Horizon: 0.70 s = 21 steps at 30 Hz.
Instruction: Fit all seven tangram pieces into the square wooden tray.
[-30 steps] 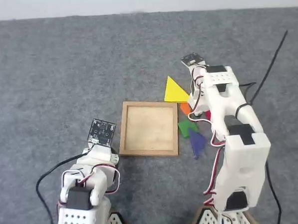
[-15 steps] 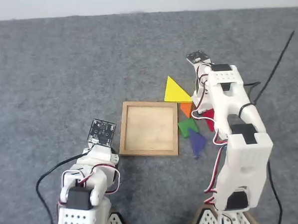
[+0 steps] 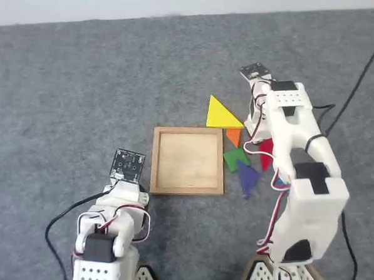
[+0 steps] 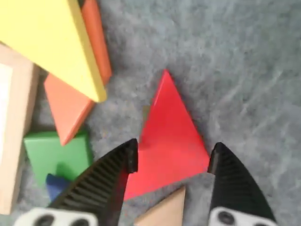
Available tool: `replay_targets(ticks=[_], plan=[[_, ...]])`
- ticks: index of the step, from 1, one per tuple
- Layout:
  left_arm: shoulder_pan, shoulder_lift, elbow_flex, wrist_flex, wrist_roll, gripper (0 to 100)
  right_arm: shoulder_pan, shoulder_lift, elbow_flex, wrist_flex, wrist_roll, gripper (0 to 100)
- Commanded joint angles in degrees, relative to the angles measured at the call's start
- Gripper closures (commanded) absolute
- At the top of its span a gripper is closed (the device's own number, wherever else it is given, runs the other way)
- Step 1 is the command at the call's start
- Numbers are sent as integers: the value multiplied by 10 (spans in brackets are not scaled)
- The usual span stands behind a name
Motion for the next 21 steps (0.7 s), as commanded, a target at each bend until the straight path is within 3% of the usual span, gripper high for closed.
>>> replay_targets(ticks=[1, 7, 13, 21], plan=[[-3, -9, -6, 2, -1, 981, -2, -71, 4, 7, -6, 768], [-3, -9, -6, 2, -1, 981, -14, -97, 34, 15, -6, 759], [-3, -9, -6, 2, -1, 981, 7, -67, 43, -2, -2, 634], [-3, -9, -6, 2, -1, 981, 0, 22, 39, -44, -6, 682]])
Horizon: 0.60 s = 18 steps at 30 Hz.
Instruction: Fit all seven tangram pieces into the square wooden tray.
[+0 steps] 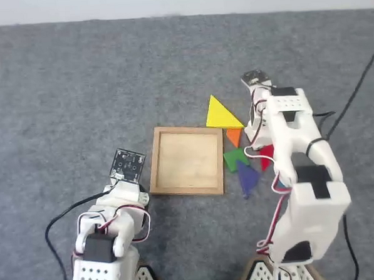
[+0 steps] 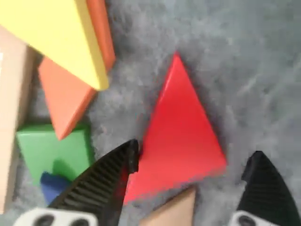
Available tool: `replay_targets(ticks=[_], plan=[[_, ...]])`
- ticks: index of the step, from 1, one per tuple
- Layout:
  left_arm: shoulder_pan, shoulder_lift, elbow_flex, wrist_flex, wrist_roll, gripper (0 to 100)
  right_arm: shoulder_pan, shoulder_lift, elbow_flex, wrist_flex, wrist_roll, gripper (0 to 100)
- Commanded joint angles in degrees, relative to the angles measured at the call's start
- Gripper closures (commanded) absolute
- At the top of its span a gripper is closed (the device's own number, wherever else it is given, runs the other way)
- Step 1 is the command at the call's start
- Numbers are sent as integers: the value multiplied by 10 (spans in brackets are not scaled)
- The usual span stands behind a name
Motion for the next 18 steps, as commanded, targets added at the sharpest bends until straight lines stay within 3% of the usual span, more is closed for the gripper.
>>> replay_targets(ticks=[1, 6, 12, 18], plan=[[-3, -9, -6, 2, -1, 981, 0, 10, -9, -15, -6, 682], [-3, -9, -6, 2, -1, 981, -4, 19, -9, -15, -21, 688], [-3, -9, -6, 2, -1, 981, 0, 19, -9, -15, -39, 821], [-3, -9, -6, 2, -1, 981, 0, 12, -9, -13, -56, 822]])
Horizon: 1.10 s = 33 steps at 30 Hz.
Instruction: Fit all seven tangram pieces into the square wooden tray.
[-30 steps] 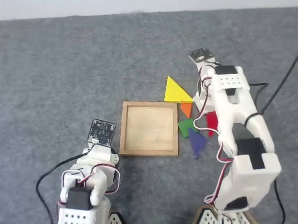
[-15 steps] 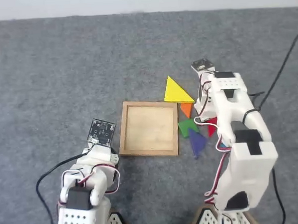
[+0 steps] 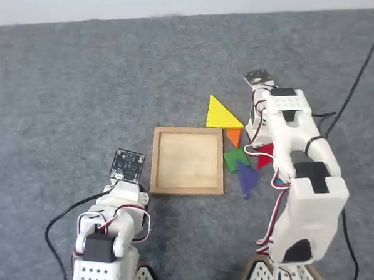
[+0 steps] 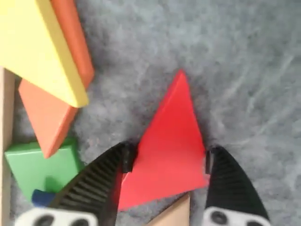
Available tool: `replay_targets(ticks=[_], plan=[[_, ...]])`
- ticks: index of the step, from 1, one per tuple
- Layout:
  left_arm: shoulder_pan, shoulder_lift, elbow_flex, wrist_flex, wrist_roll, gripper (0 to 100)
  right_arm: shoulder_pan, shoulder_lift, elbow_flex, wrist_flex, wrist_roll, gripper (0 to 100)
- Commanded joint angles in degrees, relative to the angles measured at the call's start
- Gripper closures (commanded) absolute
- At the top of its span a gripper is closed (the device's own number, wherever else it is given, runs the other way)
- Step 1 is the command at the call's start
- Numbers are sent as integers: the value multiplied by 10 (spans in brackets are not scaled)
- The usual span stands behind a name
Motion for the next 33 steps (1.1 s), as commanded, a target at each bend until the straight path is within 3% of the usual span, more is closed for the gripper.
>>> replay_targets(ticks=[1, 6, 11, 14, 17, 25, 33], plan=[[-3, -9, -6, 2, -1, 981, -5, -8, -1, 3, -17, 822], [-3, -9, -6, 2, -1, 981, 9, -75, -2, 32, -33, 805], [-3, -9, -6, 2, -1, 981, 8, -124, 50, 38, -84, 636], [-3, -9, -6, 2, -1, 981, 6, -122, 89, 20, -119, 612], [-3, -9, -6, 2, -1, 981, 10, -123, 123, -14, -152, 634], [-3, -9, -6, 2, -1, 981, 9, -112, 138, -65, -151, 717], [-3, -9, -6, 2, -1, 981, 7, -61, 96, -32, -124, 876]])
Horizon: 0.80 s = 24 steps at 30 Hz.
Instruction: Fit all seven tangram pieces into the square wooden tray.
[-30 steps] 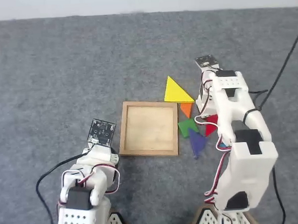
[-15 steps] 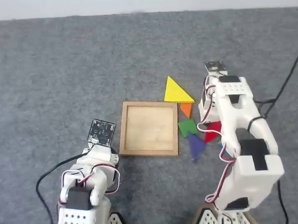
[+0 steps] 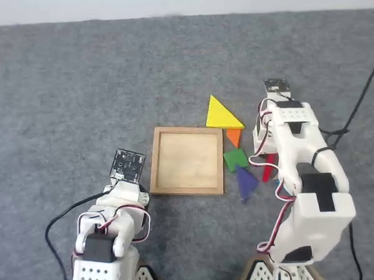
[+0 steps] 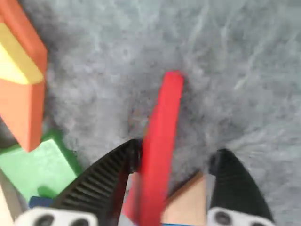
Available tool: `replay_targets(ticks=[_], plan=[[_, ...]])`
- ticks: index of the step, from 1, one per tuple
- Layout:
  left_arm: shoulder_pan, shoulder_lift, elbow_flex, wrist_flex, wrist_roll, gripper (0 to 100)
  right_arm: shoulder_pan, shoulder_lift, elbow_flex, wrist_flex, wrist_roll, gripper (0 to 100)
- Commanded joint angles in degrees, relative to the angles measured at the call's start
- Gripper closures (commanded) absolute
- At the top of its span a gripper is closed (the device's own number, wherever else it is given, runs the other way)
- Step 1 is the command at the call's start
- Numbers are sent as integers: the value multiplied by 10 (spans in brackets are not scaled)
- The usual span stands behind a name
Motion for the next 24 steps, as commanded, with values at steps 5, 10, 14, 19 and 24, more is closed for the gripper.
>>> replay_targets(ticks=[5, 10, 14, 19, 24], plan=[[-4, -9, -6, 2, -1, 981, -7, -6, -28, 16, 17, 986], [-4, -9, -6, 2, -1, 981, -7, -76, -48, 61, 14, 991], [-4, -9, -6, 2, -1, 981, -31, -128, -63, 94, 16, 991], [-4, -9, -6, 2, -1, 981, -112, -162, -80, 116, 25, 991], [-4, -9, -6, 2, -1, 981, -184, -144, -139, 143, 67, 991]])
